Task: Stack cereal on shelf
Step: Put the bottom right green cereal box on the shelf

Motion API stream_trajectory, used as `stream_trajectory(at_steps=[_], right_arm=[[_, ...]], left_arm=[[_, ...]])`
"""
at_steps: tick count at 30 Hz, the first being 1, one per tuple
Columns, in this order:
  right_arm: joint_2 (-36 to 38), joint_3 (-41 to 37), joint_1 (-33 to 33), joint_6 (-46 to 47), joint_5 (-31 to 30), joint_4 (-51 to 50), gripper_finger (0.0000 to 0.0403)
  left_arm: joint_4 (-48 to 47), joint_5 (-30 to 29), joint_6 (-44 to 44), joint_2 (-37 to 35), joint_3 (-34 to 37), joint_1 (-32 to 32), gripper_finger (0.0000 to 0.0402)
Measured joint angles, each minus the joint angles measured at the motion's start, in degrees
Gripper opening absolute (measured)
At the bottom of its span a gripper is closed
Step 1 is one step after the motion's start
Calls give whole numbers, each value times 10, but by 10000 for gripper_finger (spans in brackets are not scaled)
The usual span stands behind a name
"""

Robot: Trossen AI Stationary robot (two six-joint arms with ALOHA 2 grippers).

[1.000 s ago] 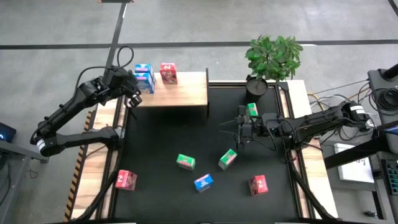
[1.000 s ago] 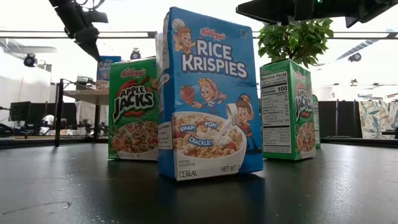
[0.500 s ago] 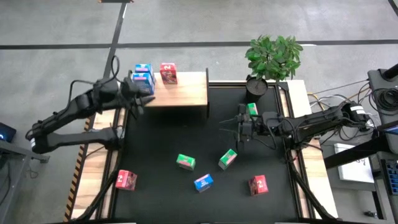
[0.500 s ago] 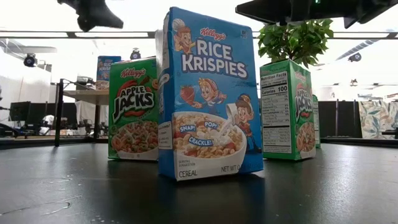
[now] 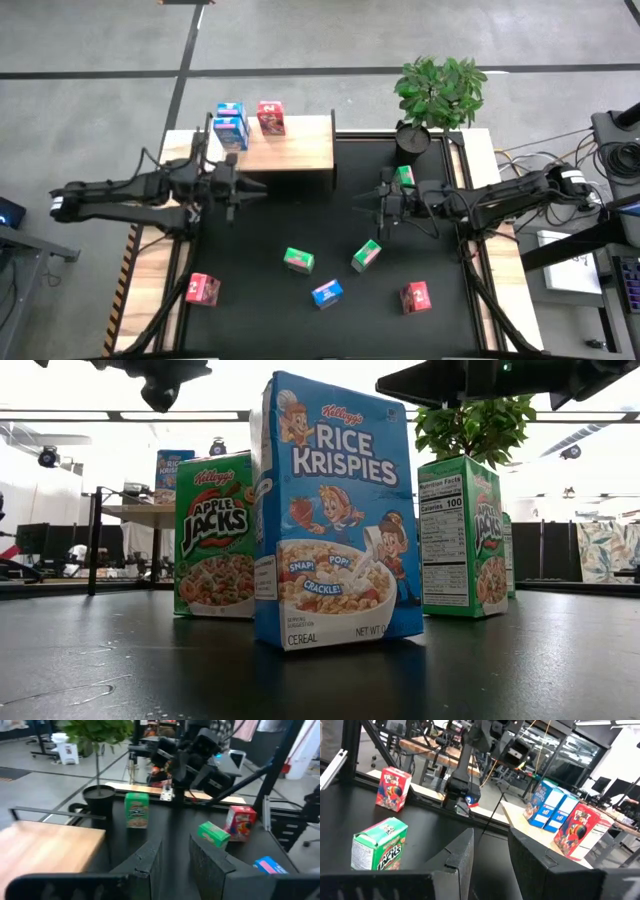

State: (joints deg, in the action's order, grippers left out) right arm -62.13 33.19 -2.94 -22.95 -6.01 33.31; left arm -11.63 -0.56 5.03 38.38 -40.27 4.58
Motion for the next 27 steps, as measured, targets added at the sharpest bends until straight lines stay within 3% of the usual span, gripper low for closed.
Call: stream_trajectory(at_steps=[11,27], right_arm=[[-27,0,0,-1,0,-1,112],[-31,0,0,37,0,0,112]], left_arm=[[166,-1,-15,26,86,-16,79],[175,-1,-27,45,82,-16,79]])
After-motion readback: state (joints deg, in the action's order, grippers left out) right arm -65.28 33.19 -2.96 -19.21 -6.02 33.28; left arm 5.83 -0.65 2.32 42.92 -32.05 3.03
